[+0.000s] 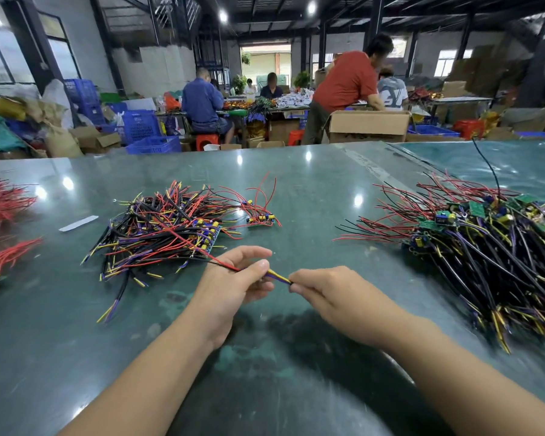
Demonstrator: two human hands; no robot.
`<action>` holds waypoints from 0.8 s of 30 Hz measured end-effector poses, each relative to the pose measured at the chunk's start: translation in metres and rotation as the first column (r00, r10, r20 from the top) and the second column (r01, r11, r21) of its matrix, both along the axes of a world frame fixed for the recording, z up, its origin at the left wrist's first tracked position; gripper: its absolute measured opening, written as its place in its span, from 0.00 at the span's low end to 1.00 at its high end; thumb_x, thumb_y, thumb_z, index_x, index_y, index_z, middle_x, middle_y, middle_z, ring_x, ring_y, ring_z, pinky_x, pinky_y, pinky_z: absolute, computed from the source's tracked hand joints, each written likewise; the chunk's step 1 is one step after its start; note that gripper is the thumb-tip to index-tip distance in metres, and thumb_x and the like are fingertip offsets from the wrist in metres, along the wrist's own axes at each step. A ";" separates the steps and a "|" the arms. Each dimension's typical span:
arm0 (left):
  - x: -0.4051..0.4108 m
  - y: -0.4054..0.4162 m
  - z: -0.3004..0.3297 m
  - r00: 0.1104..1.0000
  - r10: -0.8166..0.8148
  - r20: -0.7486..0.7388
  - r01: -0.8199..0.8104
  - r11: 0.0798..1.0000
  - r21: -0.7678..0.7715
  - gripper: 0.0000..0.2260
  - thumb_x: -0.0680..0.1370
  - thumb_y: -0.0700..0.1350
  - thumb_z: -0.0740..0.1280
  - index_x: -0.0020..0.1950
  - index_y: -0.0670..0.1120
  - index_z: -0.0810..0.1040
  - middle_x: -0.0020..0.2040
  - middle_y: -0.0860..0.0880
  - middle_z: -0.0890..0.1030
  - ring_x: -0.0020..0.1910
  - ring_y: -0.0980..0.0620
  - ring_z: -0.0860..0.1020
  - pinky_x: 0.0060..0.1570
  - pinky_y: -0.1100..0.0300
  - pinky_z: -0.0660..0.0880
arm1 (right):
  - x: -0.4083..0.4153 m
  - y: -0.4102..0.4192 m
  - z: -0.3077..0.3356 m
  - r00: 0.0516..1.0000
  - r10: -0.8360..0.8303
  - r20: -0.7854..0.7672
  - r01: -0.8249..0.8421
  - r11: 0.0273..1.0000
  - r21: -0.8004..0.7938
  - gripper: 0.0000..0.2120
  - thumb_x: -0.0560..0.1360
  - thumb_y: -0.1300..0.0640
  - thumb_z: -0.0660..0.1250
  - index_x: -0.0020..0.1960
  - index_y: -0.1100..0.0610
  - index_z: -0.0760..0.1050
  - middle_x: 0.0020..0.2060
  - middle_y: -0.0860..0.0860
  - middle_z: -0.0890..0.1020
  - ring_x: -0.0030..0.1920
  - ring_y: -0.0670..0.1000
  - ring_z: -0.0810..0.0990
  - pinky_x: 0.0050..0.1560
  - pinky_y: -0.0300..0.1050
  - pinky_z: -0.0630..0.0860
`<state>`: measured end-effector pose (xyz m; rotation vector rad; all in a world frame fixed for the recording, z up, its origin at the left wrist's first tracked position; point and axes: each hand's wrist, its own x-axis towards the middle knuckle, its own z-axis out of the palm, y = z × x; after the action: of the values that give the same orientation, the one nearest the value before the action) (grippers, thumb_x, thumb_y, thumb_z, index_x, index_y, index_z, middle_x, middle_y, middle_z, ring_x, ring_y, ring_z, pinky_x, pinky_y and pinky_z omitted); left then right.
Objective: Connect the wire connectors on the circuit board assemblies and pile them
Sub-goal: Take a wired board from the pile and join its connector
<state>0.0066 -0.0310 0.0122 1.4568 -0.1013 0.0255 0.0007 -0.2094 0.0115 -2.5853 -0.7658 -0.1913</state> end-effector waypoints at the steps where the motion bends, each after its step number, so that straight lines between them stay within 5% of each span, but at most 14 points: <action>1: -0.001 0.002 0.000 1.000 -0.013 -0.005 0.013 1.000 0.004 0.08 0.77 0.34 0.64 0.45 0.46 0.79 0.30 0.51 0.80 0.27 0.56 0.77 0.30 0.66 0.76 | 0.001 -0.001 0.000 0.999 0.031 -0.040 -0.032 0.999 -0.016 0.10 0.81 0.48 0.55 0.48 0.50 0.72 0.31 0.49 0.72 0.36 0.53 0.69 0.42 0.51 0.72; 7: 0.002 0.011 -0.001 0.995 -0.090 -0.031 0.088 0.995 -0.040 0.11 0.73 0.38 0.68 0.55 0.45 0.77 0.32 0.48 0.80 0.28 0.54 0.78 0.32 0.64 0.77 | 0.000 0.000 -0.009 0.997 0.063 -0.036 -0.058 0.988 0.143 0.07 0.81 0.48 0.55 0.51 0.47 0.70 0.29 0.49 0.71 0.33 0.51 0.68 0.39 0.50 0.70; 11: 0.003 0.008 0.000 0.978 -0.180 -0.109 0.166 0.978 -0.123 0.31 0.60 0.57 0.77 0.61 0.53 0.74 0.49 0.46 0.85 0.45 0.48 0.84 0.37 0.62 0.80 | -0.001 -0.005 -0.002 0.999 -0.024 0.027 0.013 0.941 0.339 0.04 0.82 0.52 0.55 0.52 0.46 0.68 0.31 0.53 0.75 0.34 0.55 0.71 0.38 0.51 0.71; 14: 0.006 0.009 -0.002 0.976 -0.192 -0.106 0.179 0.977 -0.117 0.48 0.47 0.64 0.81 0.64 0.55 0.71 0.56 0.48 0.83 0.53 0.47 0.82 0.44 0.56 0.79 | 0.003 -0.016 0.013 0.951 -0.292 0.104 0.195 0.826 0.529 0.06 0.81 0.55 0.57 0.53 0.51 0.72 0.30 0.56 0.77 0.30 0.53 0.72 0.36 0.51 0.70; 16: 0.006 0.010 -0.002 0.982 -0.167 -0.090 0.156 0.981 -0.118 0.50 0.46 0.65 0.80 0.65 0.54 0.71 0.56 0.48 0.83 0.52 0.47 0.82 0.46 0.54 0.77 | 0.006 -0.035 0.029 0.849 -0.500 0.170 0.287 0.706 0.647 0.06 0.80 0.58 0.59 0.53 0.53 0.74 0.29 0.53 0.78 0.29 0.49 0.73 0.36 0.48 0.70; 20: 0.002 0.012 -0.002 0.985 -0.155 -0.075 0.147 0.983 -0.108 0.39 0.57 0.63 0.78 0.65 0.54 0.72 0.55 0.47 0.83 0.48 0.49 0.83 0.44 0.56 0.77 | 0.008 -0.098 0.054 0.508 -0.829 0.233 0.477 0.496 0.726 0.09 0.80 0.60 0.58 0.55 0.61 0.75 0.37 0.55 0.79 0.37 0.59 0.75 0.38 0.49 0.60; 24: 0.004 0.014 -0.004 0.988 -0.130 -0.077 0.119 0.985 -0.128 0.24 0.68 0.52 0.69 0.64 0.52 0.73 0.51 0.46 0.84 0.43 0.50 0.83 0.45 0.55 0.77 | 0.009 -0.138 0.044 0.246 -0.963 0.111 0.878 0.270 0.395 0.12 0.76 0.63 0.60 0.58 0.64 0.74 0.60 0.65 0.72 0.60 0.64 0.67 0.58 0.53 0.62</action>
<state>0.0110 -0.0168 0.0086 1.3243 -0.1189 -0.1308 0.0096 -0.3472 0.0559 -2.3797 0.8618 -1.0435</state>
